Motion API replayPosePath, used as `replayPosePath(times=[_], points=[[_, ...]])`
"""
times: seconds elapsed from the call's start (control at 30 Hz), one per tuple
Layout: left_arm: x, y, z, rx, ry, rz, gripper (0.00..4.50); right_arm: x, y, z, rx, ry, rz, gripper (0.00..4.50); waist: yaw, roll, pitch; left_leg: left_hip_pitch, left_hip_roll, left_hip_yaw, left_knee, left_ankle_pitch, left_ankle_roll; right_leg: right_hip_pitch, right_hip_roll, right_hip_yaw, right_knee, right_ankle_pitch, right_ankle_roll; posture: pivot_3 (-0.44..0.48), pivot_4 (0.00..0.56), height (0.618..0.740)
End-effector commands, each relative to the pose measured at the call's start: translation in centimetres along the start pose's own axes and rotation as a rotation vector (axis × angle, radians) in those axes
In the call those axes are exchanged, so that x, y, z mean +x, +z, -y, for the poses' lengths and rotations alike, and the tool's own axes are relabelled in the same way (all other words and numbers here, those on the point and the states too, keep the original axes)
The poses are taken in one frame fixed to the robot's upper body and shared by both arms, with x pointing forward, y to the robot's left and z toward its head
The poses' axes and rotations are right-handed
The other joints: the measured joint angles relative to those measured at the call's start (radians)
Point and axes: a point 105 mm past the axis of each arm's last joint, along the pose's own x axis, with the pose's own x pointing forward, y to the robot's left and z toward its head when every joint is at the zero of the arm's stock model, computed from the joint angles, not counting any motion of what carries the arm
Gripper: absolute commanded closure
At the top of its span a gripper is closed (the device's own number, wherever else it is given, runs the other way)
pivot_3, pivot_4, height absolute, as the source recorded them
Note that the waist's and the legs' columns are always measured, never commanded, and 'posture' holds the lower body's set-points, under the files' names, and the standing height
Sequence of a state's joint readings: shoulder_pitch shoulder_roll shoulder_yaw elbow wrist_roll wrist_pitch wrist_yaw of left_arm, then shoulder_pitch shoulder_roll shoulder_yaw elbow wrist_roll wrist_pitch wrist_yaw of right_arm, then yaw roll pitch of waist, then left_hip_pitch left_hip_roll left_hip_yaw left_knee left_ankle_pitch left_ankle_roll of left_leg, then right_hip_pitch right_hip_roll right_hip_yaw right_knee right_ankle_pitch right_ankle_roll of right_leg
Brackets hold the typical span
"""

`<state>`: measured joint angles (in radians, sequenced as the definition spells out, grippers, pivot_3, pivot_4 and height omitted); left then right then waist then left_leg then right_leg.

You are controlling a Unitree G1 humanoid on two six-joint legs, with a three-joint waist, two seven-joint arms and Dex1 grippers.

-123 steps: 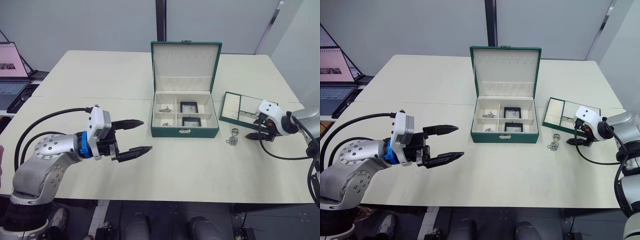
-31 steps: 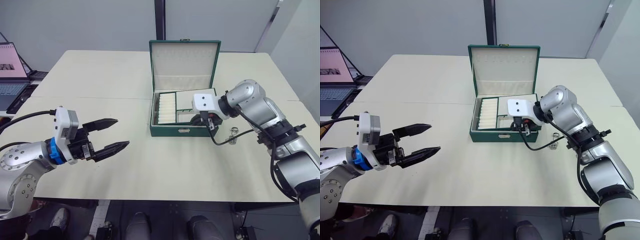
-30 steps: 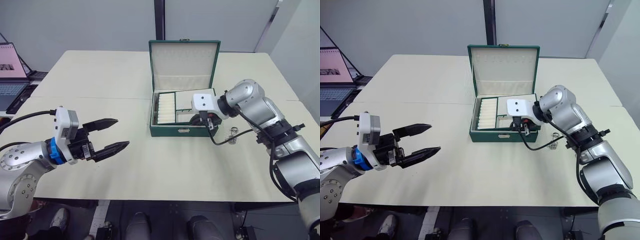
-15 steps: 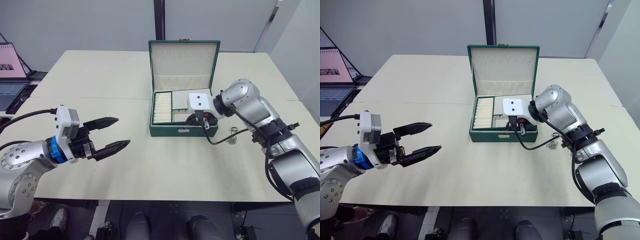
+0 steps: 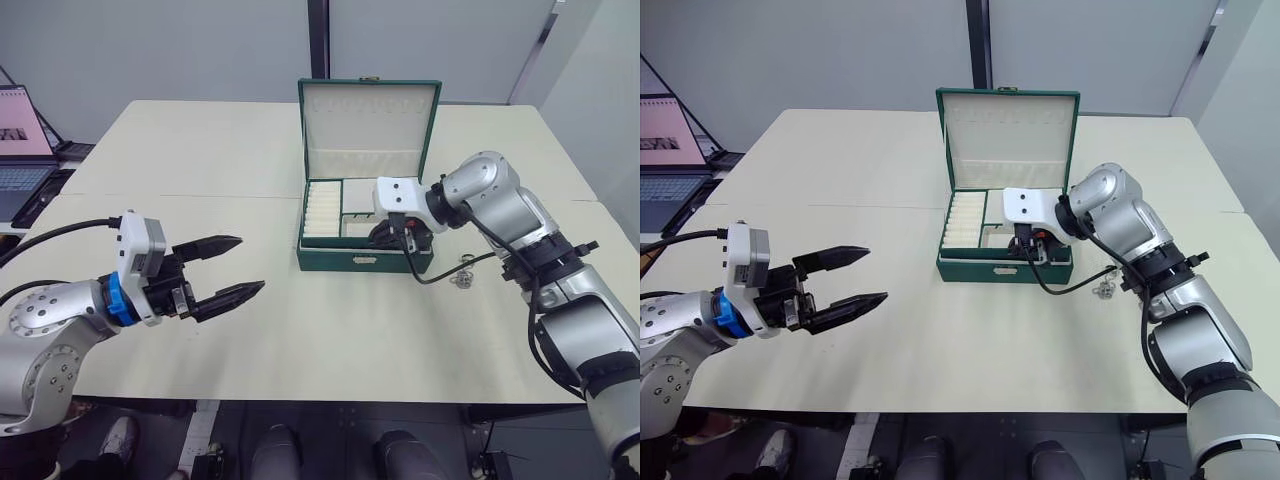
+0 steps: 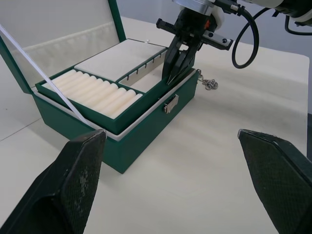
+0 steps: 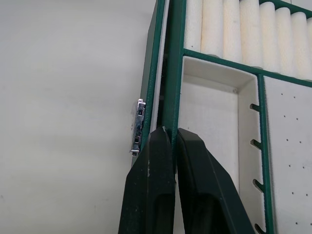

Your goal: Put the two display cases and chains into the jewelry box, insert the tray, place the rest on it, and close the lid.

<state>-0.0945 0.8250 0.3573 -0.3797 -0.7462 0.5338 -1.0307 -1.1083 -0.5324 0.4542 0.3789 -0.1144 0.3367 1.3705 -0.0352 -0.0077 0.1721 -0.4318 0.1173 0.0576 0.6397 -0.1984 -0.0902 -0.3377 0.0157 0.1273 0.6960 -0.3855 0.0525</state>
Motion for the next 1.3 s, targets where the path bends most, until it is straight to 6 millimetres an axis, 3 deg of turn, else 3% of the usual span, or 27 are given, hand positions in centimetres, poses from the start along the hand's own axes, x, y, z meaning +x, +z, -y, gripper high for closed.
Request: replayPosePath(times=[0.03, 1.3], points=[[0.12, 0.98, 0.08, 0.041, -0.005, 0.020, 0.00, -1.38, 1.75, 1.12, -0.034, -0.068, 0.051, 4.49, 0.000, 0.000, 0.000, 0.000, 0.000, 0.000, 0.000, 0.000, 0.000, 0.000, 0.000, 0.000, 0.000, 0.000, 0.000, 0.000, 0.150, 0.740], [0.67, 1.02, -0.06, 0.051, -0.019, 0.014, 0.00, -0.93, 1.35, 0.54, 0.012, -0.078, 0.058, 4.49, 0.000, 0.000, 0.000, 0.000, 0.000, 0.000, 0.000, 0.000, 0.000, 0.000, 0.000, 0.000, 0.000, 0.000, 0.000, 0.000, 0.150, 0.740]])
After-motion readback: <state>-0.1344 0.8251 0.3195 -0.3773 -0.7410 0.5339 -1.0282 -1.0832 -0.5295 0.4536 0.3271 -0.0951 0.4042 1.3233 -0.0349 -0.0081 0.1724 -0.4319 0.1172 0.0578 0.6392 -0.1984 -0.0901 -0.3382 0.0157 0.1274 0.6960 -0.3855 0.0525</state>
